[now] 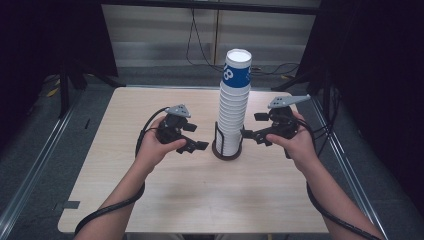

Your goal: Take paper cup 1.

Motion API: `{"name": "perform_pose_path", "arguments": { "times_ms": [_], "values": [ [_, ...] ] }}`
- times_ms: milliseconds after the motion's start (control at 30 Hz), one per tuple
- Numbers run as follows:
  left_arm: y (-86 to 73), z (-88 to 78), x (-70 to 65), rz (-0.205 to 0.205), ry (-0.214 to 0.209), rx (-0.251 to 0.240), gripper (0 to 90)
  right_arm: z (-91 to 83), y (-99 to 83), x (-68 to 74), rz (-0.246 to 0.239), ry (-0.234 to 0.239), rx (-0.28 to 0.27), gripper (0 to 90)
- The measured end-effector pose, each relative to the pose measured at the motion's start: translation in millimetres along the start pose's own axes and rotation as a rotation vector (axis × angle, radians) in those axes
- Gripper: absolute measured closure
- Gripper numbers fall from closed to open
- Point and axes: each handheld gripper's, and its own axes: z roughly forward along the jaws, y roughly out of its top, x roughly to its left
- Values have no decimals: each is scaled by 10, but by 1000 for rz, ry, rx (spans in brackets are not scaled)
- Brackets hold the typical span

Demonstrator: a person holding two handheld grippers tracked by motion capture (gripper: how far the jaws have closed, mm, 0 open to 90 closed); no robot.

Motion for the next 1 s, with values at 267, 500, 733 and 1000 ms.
{"name": "perform_pose_path", "arguments": {
  "times_ms": [267,500,733,1000],
  "values": [
    [189,36,1,16,3,-16,158,-154,239,-69,17,-15,-36,125],
    [408,50,10,37,10,-14,158,-205,447,-64,7,-19,-57,124],
    [623,50,-13,47,12,-47,158,-240,637,-67,7,-32,-82,124],
    [766,29,-35,73,23,-41,158,-245,727,-86,15,-35,-91,124]
  ]
}}
